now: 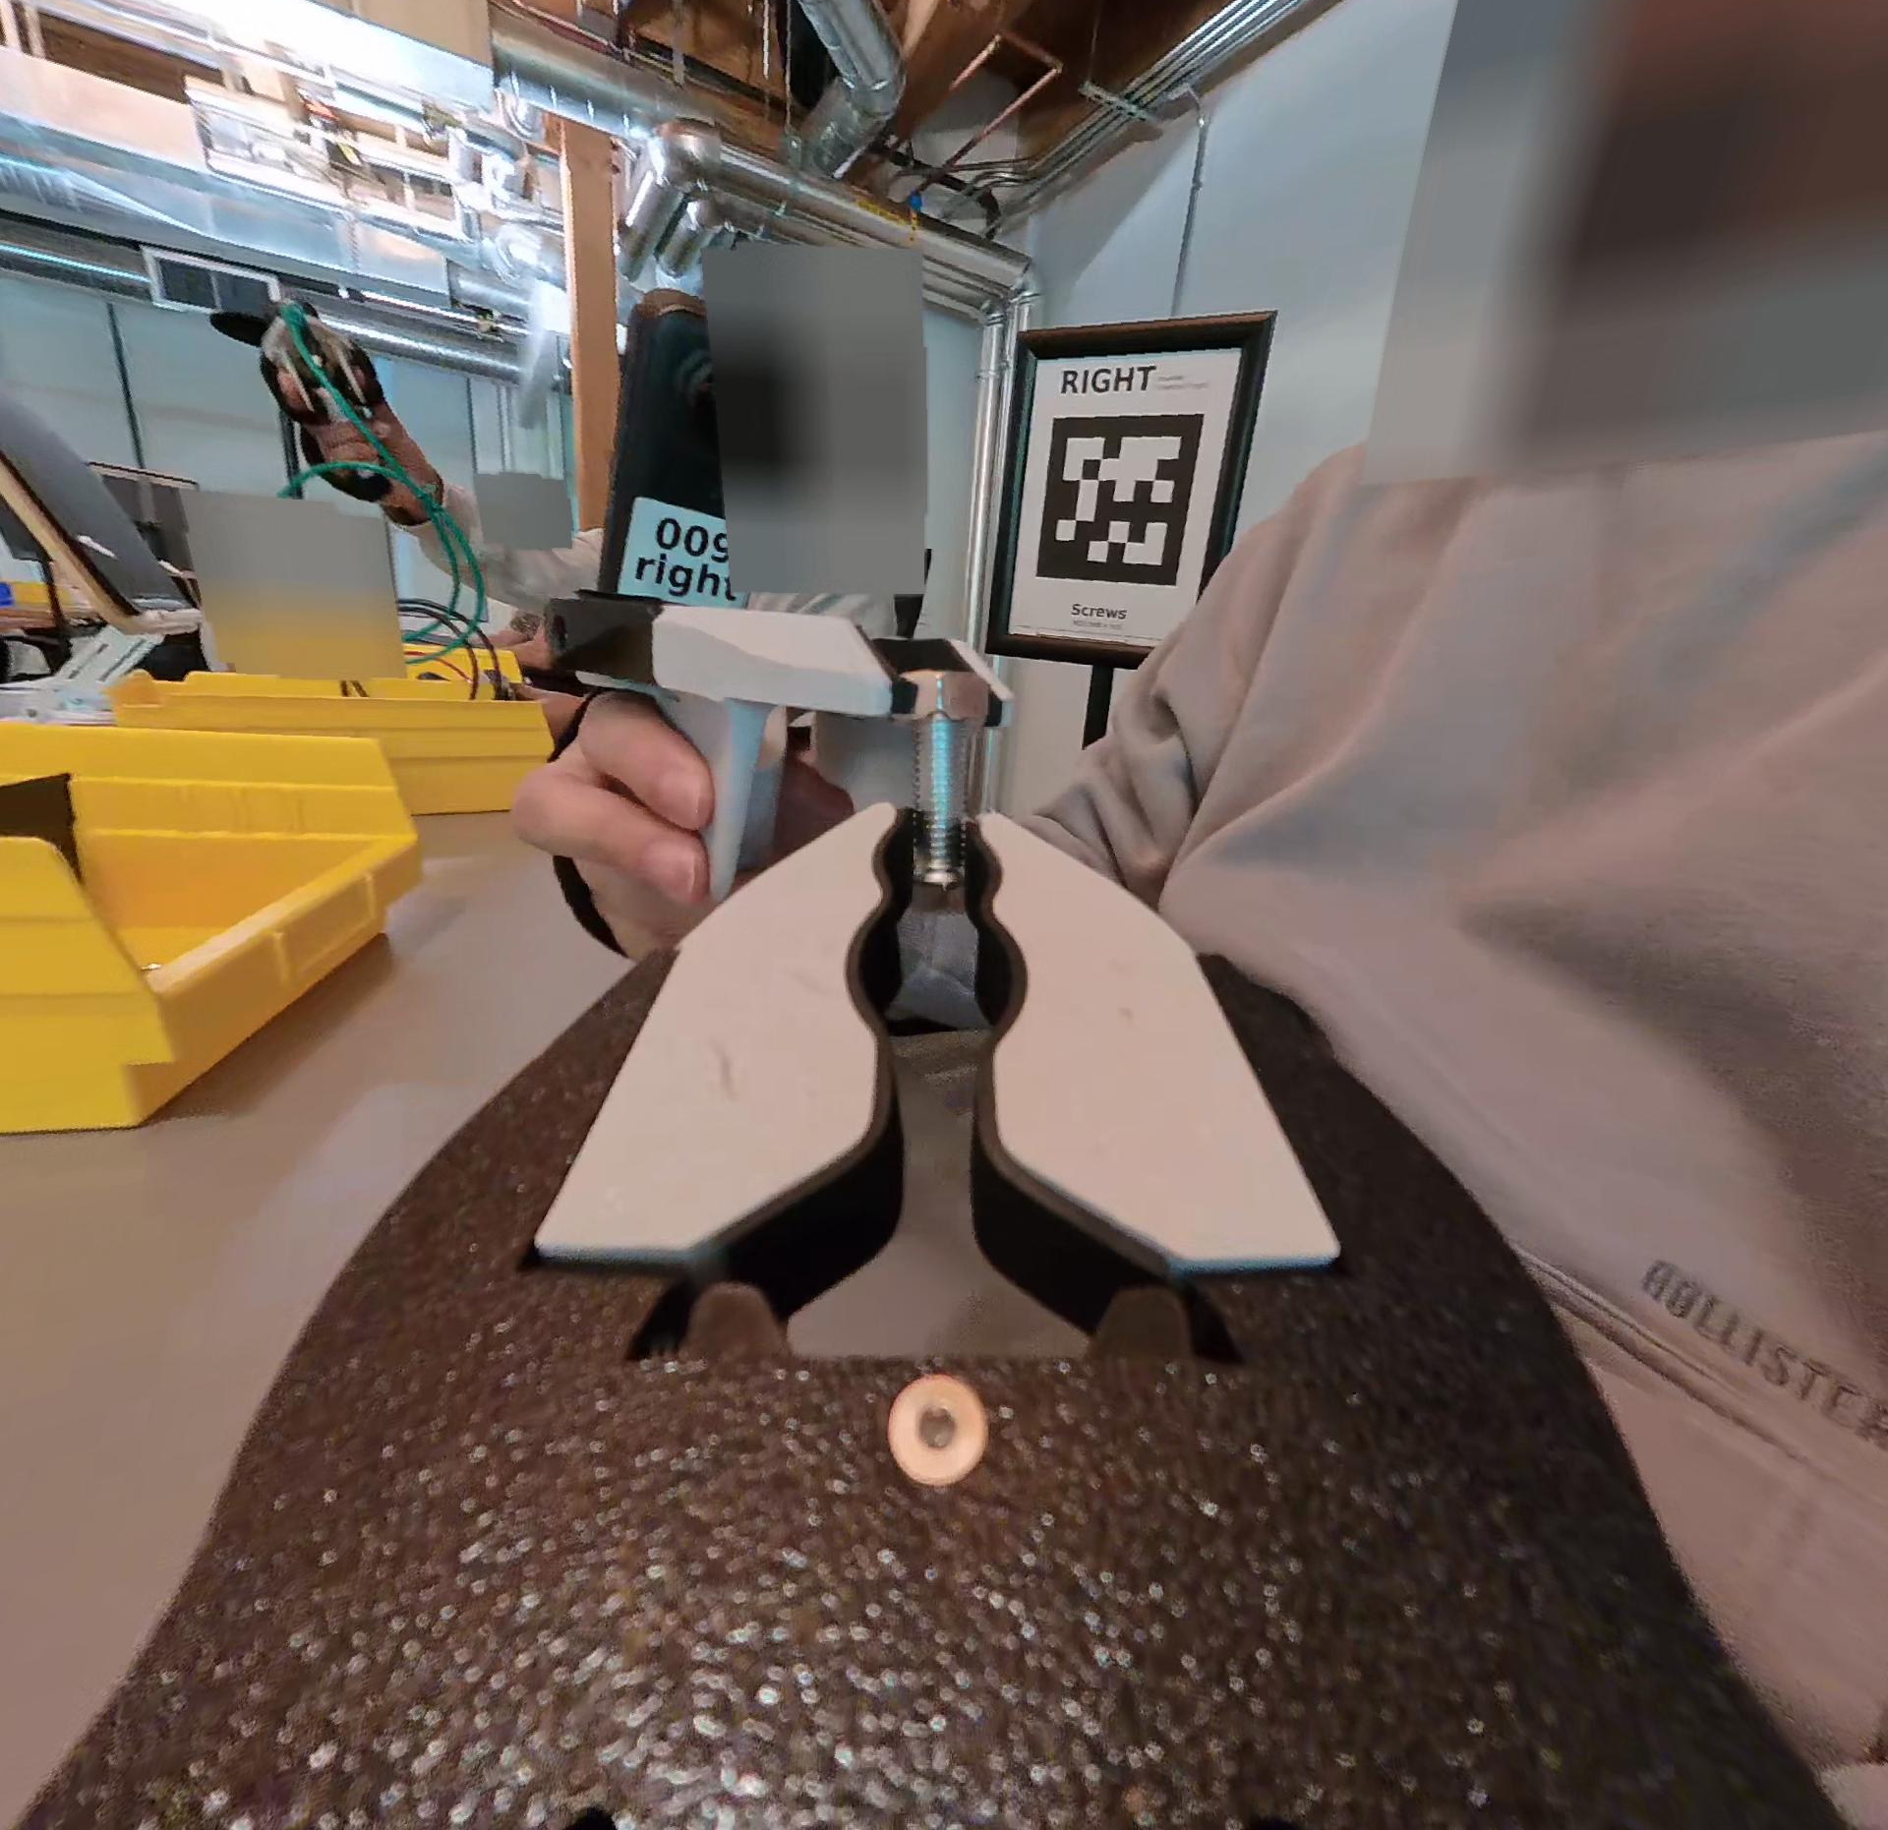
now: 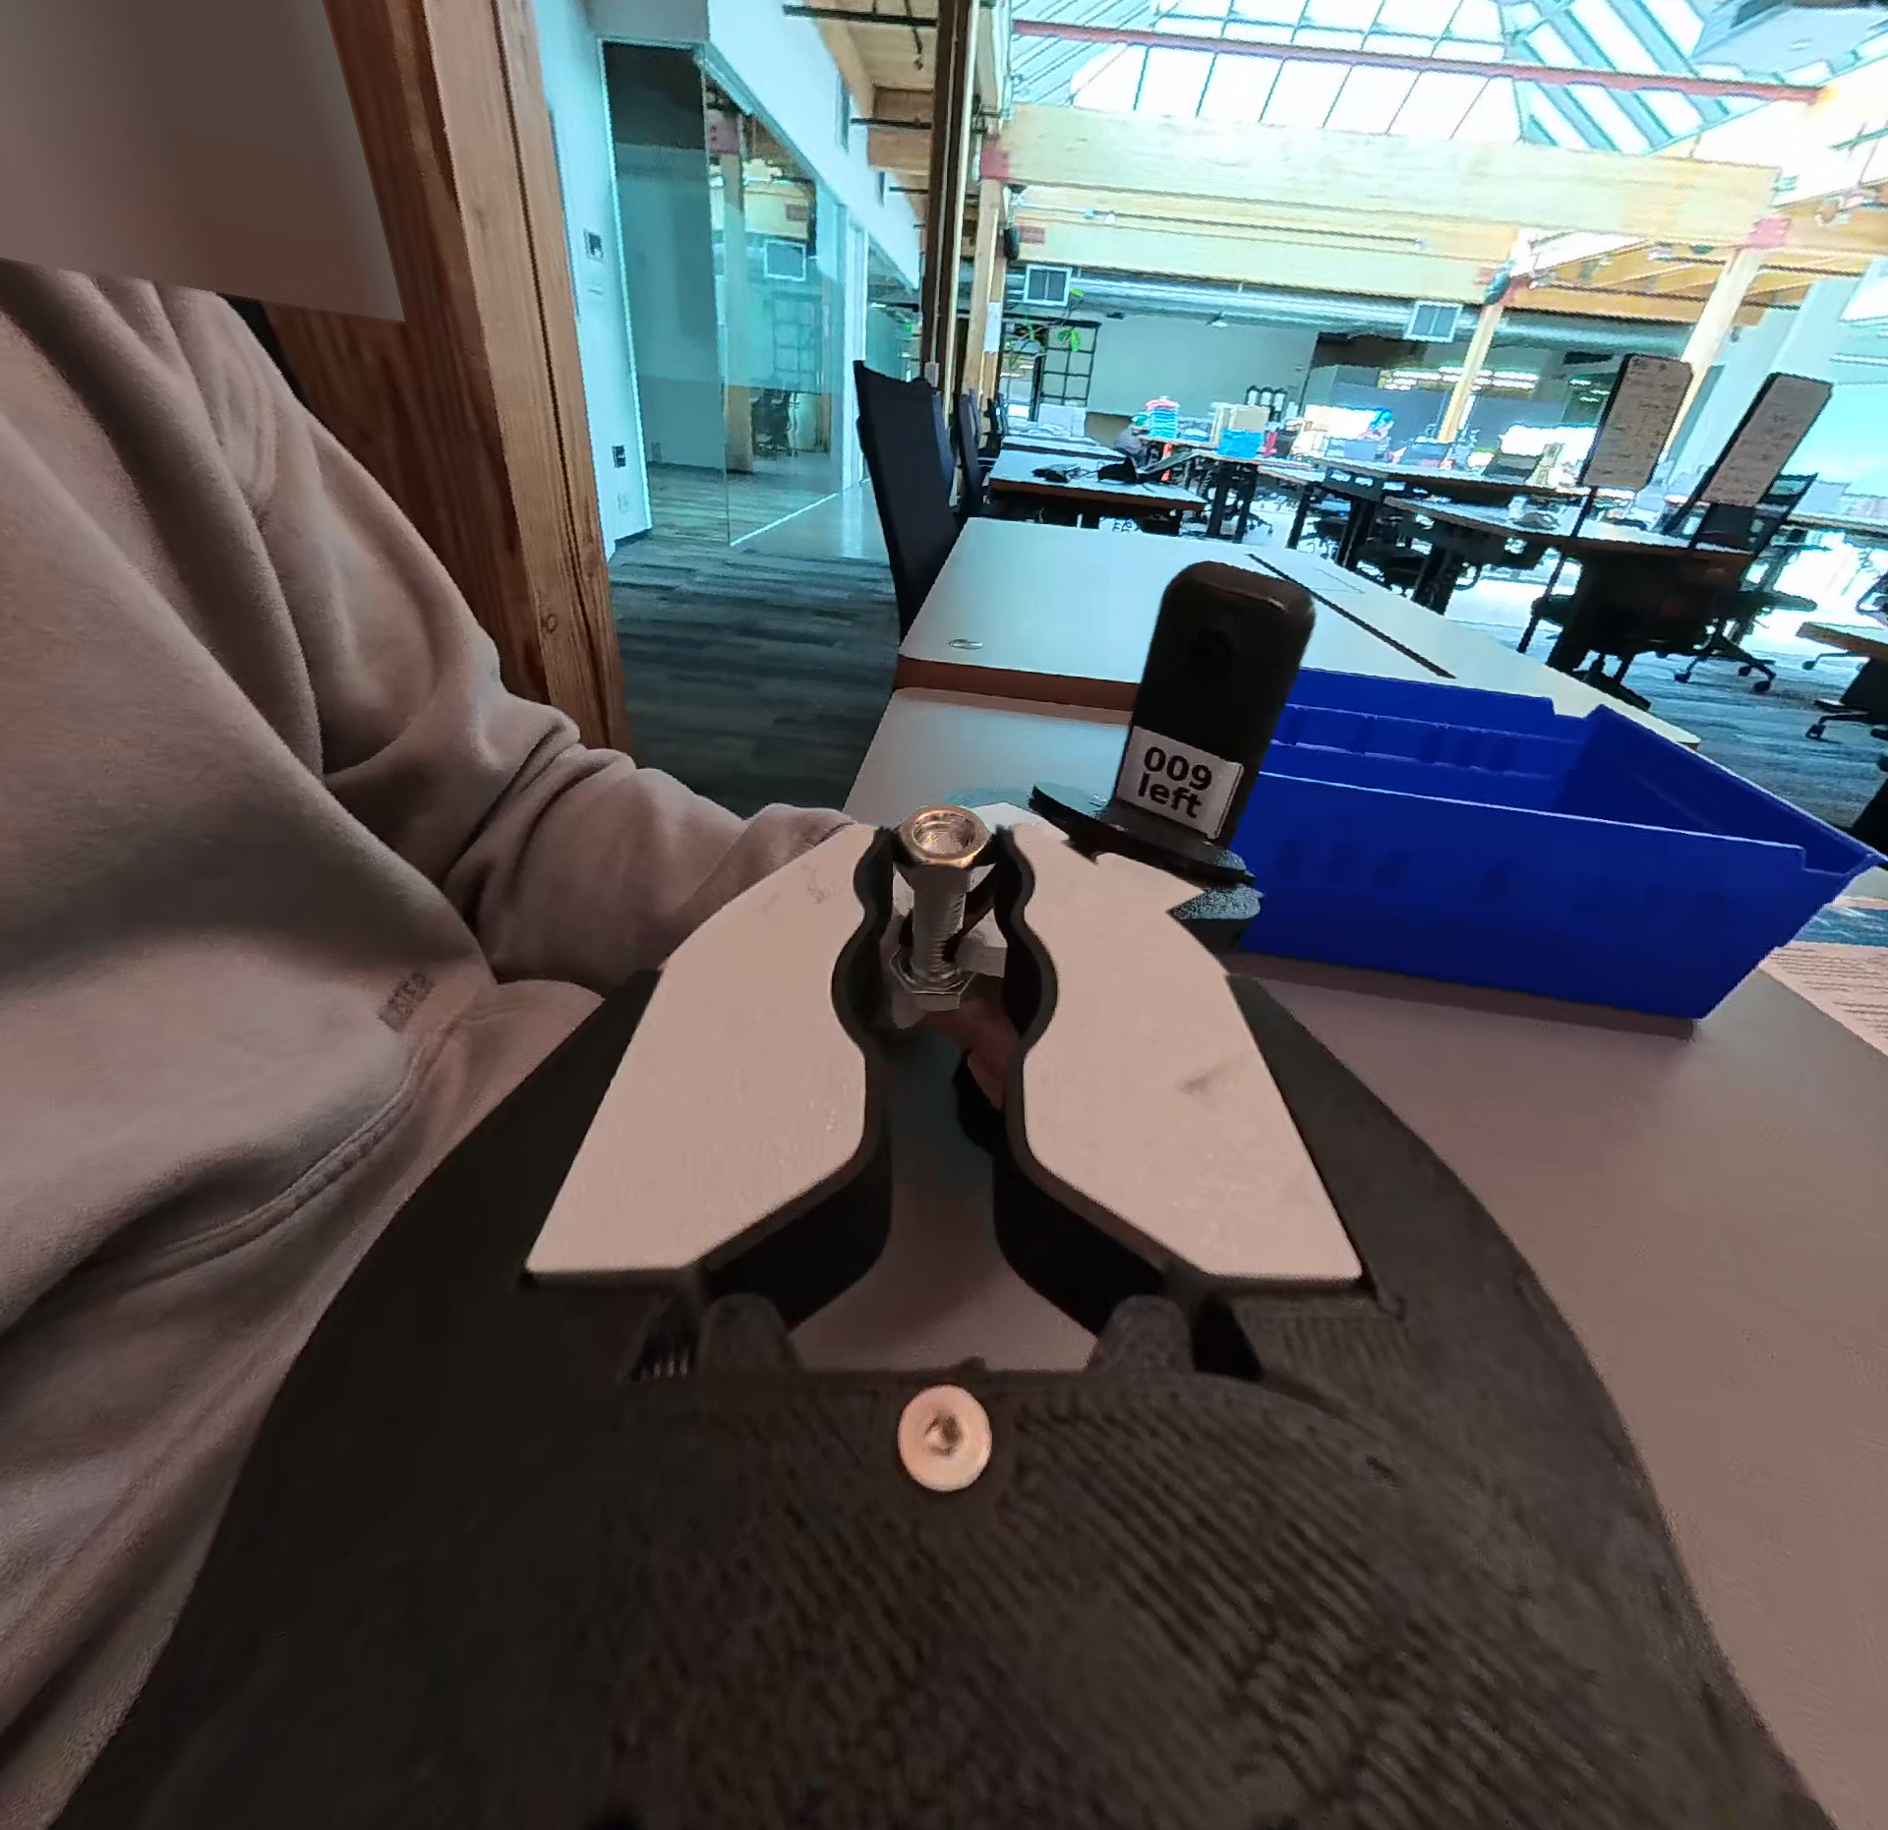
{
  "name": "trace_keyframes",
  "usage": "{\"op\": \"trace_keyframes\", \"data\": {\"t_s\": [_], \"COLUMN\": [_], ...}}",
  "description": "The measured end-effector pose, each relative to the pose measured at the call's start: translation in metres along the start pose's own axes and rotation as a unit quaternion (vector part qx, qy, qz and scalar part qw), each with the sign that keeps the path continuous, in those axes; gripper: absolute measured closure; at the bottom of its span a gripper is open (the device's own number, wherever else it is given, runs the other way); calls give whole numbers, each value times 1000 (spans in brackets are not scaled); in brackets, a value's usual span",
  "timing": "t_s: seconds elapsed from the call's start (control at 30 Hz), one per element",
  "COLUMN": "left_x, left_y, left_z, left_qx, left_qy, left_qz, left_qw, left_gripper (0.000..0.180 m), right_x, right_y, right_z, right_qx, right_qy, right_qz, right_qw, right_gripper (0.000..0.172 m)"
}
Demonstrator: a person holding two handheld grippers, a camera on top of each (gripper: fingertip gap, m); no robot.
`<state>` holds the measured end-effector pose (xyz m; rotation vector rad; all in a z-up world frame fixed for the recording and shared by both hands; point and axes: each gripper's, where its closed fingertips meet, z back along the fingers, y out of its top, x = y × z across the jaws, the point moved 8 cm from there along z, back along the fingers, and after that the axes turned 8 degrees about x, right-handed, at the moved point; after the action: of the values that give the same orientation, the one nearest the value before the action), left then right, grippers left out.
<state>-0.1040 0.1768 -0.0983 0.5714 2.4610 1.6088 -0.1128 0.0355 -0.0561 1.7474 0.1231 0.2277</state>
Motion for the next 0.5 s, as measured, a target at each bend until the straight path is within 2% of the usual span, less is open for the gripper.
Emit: {"op": "trace_keyframes", "data": {"t_s": [0.3, 0.5], "left_x": [5, 10], "left_y": [-7, -8], "left_z": [-8, -12], "left_qx": [-28, -27], "left_qy": [-60, -106], "left_qz": [53, 80], "left_qw": [996, 991], "left_gripper": [172, 172], "right_x": [-9, -14], "right_y": [-3, -5], "right_z": [1, -6], "right_qx": [-3, 30], "right_qy": [67, 105], "right_qz": [-2, -22], "right_qw": [998, 994], "right_gripper": [153, 153]}}
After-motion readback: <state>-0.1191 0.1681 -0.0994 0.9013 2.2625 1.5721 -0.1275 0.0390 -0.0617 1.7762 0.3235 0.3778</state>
